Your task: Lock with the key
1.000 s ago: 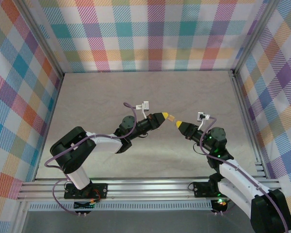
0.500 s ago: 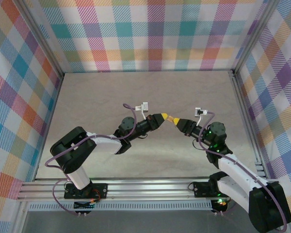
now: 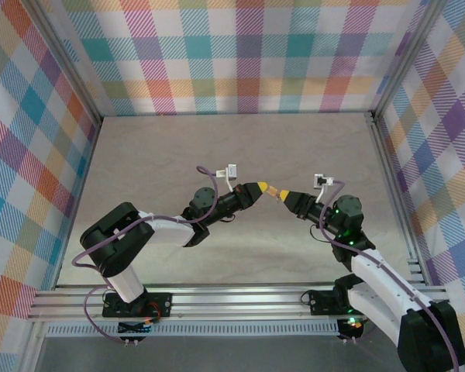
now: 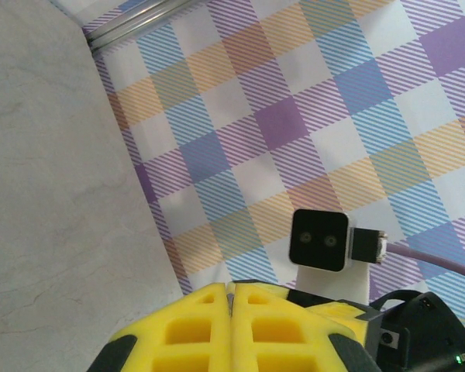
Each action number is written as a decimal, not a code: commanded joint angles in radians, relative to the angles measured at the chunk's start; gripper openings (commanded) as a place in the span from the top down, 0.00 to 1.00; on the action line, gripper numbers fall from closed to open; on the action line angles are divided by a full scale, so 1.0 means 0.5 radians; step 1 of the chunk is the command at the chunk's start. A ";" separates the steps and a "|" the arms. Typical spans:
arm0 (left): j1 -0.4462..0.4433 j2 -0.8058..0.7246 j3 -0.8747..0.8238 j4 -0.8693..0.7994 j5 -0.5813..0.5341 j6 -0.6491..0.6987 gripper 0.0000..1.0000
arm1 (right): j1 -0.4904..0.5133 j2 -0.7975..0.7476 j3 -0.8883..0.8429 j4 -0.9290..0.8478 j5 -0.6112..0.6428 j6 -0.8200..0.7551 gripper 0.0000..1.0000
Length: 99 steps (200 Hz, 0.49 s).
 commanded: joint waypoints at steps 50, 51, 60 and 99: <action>-0.023 -0.016 0.005 0.169 0.013 -0.043 1.00 | -0.012 0.110 0.056 0.158 -0.115 0.030 0.67; -0.024 -0.016 0.005 0.171 0.013 -0.044 1.00 | -0.012 0.113 0.056 0.160 -0.119 0.032 0.67; -0.025 -0.010 0.004 0.181 0.014 -0.052 1.00 | -0.013 0.145 0.056 0.243 -0.148 0.044 0.68; -0.025 0.000 0.005 0.221 0.013 -0.070 1.00 | -0.014 0.237 0.038 0.372 -0.202 0.080 0.70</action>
